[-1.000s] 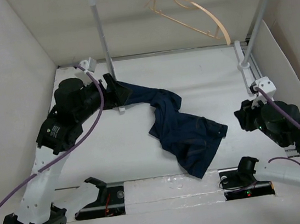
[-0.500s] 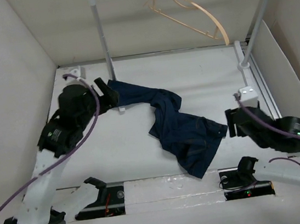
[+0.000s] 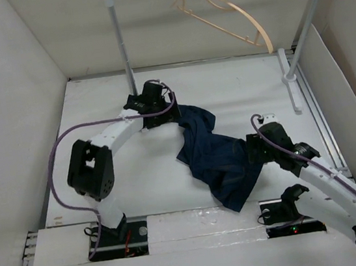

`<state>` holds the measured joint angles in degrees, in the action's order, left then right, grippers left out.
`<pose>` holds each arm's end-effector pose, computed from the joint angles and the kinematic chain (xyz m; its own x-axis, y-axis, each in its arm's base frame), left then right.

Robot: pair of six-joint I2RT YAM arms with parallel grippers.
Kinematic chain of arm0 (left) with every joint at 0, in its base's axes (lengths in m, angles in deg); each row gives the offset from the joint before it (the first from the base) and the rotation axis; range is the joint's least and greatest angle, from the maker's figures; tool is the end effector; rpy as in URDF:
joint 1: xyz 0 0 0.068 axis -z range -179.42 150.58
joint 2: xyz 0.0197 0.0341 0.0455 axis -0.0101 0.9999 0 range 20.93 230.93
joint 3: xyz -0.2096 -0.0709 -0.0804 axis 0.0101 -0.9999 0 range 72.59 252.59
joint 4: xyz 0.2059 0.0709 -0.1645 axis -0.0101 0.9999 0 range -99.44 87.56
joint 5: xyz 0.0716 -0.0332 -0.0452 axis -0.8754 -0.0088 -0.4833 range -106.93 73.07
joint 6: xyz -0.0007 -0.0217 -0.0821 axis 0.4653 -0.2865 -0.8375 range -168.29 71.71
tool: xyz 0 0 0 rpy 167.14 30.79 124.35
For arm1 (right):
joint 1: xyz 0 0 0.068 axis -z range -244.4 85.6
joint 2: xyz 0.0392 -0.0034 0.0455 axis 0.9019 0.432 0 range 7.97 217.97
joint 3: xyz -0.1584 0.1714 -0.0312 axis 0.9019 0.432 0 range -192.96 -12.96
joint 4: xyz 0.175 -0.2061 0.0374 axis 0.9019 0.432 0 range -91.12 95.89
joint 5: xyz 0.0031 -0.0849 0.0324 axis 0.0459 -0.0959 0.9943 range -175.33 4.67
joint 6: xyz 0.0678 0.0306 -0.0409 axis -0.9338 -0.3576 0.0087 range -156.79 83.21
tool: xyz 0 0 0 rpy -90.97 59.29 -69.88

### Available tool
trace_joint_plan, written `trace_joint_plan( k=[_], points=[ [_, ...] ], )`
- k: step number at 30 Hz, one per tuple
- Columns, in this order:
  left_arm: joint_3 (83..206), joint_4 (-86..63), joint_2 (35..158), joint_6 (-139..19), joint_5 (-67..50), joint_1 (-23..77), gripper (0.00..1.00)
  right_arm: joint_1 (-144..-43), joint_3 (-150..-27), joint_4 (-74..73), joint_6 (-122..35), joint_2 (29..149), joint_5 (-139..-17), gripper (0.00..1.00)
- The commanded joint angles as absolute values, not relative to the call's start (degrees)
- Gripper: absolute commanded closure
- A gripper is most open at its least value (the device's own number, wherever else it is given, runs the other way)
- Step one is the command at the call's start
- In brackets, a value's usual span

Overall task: Place the trousers on the hanger
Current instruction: Flatten out the trousers at the center of the board.

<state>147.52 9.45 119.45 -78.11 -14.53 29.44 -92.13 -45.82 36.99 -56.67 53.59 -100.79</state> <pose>0.3688 -0.2068 0.1879 -0.7664 -0.1450 -0.6258 0.1476 0.9083 -0.3913 0.2029 0.0842 0.1630 -0.7476 -0.0226 -0.6638 -0.0481 0.9986 0.0202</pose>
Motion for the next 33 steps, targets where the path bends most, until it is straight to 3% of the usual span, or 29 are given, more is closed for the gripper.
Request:
trace_joint_plan(
  k=[1,3,8,14,15,17,18,20,21,23,25,27,33],
  points=[
    [155.0,2.3,125.6,-77.3,-9.3,29.5,0.05,-83.2,-43.2,22.4,-49.7,53.5,-90.7,0.17],
    [159.1,1.7,128.4,-77.8,-7.4,29.0,0.04,-77.1,-41.4,18.8,-46.6,55.5,-83.4,0.17],
    [165.0,1.7,137.4,-78.1,-5.0,29.0,0.03,-72.5,-43.7,16.0,-42.2,62.4,-80.2,0.16],
    [169.2,6.3,144.4,-77.5,-3.1,29.6,0.14,-71.3,-44.2,15.2,-41.7,66.1,-77.1,0.21],
    [168.8,6.5,144.5,-77.4,-3.5,30.1,0.17,-71.3,-44.2,15.2,-41.7,66.2,-77.1,0.3],
    [168.0,7.1,145.5,-77.5,-5.9,30.1,0.28,-71.3,-44.0,14.9,-41.7,66.4,-77.3,0.39],
    [167.7,7.2,145.8,-77.6,-6.1,30.1,0.44,-71.3,-44.2,14.9,-41.6,66.5,-77.2,0.49],
    [167.5,7.9,146.2,-77.6,-5.8,30.1,0.65,-71.3,-44.8,15.6,-41.0,66.8,-77.0,0.69],
    [167.3,8.0,146.0,-77.5,-5.9,30.1,0.82,-71.3,-45.6,16.0,-40.9,66.5,-77.1,0.8],
    [167.0,8.1,144.9,-77.3,-8.3,30.1,1.0,-71.3,-46.0,16.3,-40.9,65.3,-76.8,0.88],
    [167.5,9.0,142.7,-77.2,-9.8,29.5,1.0,-71.3,-47.9,17.4,-41.0,63.2,-76.7,0.99],
    [167.0,9.8,139.5,-76.9,-11.0,28.2,1.0,-71.8,-50.7,18.4,-40.9,61.2,-76.9,1.0],
    [165.2,15.0,118.4,-74.8,-18.8,20.3,1.0,-76.1,-74.4,26.9,-34.7,57.5,-80.1,1.0]
  ],
)
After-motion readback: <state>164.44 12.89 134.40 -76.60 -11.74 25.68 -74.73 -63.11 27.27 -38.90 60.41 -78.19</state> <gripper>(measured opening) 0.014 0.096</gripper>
